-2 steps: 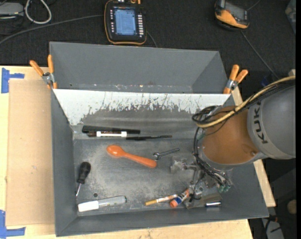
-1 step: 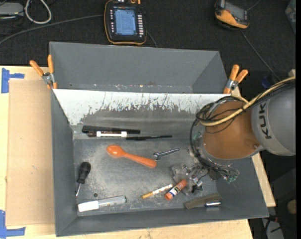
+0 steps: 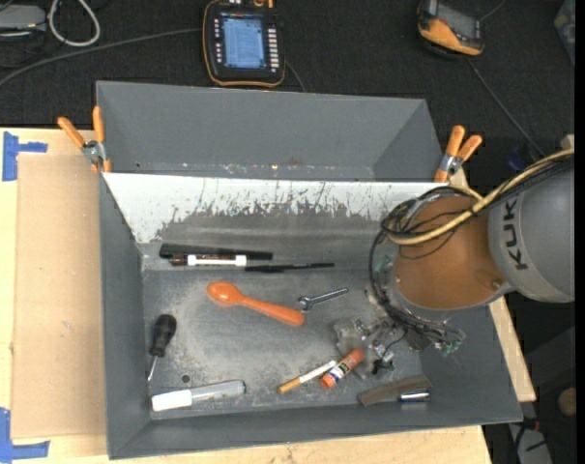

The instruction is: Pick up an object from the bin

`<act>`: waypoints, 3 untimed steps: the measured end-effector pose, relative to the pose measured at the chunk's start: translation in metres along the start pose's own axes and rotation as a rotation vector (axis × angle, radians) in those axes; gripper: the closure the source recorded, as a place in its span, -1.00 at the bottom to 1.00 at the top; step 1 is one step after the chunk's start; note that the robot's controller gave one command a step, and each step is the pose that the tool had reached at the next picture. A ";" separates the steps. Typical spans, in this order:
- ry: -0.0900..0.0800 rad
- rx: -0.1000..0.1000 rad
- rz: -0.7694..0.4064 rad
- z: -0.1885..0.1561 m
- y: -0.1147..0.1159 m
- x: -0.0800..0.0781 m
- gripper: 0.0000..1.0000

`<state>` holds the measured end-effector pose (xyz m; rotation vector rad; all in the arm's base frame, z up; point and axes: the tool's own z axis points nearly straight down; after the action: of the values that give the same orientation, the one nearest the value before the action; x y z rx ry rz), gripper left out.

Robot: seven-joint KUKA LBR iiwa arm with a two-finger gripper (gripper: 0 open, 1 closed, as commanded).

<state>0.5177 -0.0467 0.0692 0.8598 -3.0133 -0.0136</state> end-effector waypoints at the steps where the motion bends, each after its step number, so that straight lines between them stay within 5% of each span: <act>1: 0.007 -0.005 0.000 -0.013 0.002 0.002 1.00; 3: 0.011 -0.010 0.003 -0.055 0.004 0.002 1.00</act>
Offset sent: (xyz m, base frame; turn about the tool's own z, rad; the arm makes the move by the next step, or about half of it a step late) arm -0.0017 0.0005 0.0344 -0.0006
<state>0.5141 -0.0450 0.1239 0.8513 -3.0020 -0.0238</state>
